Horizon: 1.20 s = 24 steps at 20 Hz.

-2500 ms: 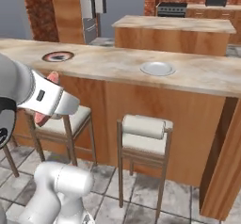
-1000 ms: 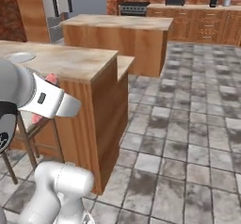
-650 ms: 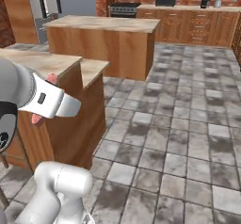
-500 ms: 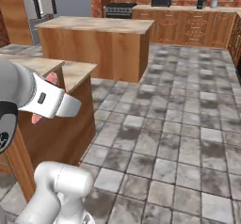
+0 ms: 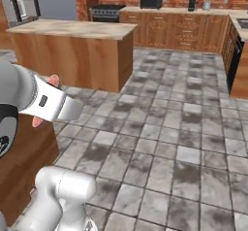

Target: Transport the steak and squash to the fridge. Place the steak on the rack containing meat and place the squash on the rack containing the vegetable, ensuring meats and vegetables are on different racks.

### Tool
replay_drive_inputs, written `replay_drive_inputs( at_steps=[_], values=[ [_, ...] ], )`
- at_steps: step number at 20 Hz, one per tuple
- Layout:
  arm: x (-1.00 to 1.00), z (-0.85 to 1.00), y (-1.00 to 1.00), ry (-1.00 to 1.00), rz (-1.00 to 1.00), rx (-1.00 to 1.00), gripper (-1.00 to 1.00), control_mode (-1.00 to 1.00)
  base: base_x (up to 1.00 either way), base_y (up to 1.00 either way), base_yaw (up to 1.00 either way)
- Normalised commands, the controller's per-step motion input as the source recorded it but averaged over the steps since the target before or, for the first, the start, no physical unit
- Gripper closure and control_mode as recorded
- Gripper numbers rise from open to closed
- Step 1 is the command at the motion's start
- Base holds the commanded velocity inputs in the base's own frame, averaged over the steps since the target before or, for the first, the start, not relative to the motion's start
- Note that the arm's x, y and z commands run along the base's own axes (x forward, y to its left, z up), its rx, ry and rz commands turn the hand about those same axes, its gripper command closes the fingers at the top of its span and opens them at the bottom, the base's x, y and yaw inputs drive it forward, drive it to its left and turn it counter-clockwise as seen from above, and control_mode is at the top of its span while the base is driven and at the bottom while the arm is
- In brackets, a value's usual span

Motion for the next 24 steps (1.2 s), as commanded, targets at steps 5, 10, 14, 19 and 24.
replay_drive_inputs(
  at_steps=[5,10,14,19,24],
  values=[
    [0.0,0.0,0.0,0.0,0.0,0.0,1.0,1.0,1.0,-0.95,0.01],
    [0.0,0.0,0.0,0.0,0.0,0.0,1.0,1.0,1.0,-0.56,0.0],
    [0.0,0.0,0.0,0.0,0.0,0.0,1.0,1.0,1.0,-0.35,0.0],
    [0.0,0.0,0.0,0.0,0.0,0.0,1.0,1.0,1.0,-0.11,0.0],
    [0.0,0.0,0.0,0.0,0.0,0.0,1.0,1.0,1.0,-0.09,0.0]
  ],
)
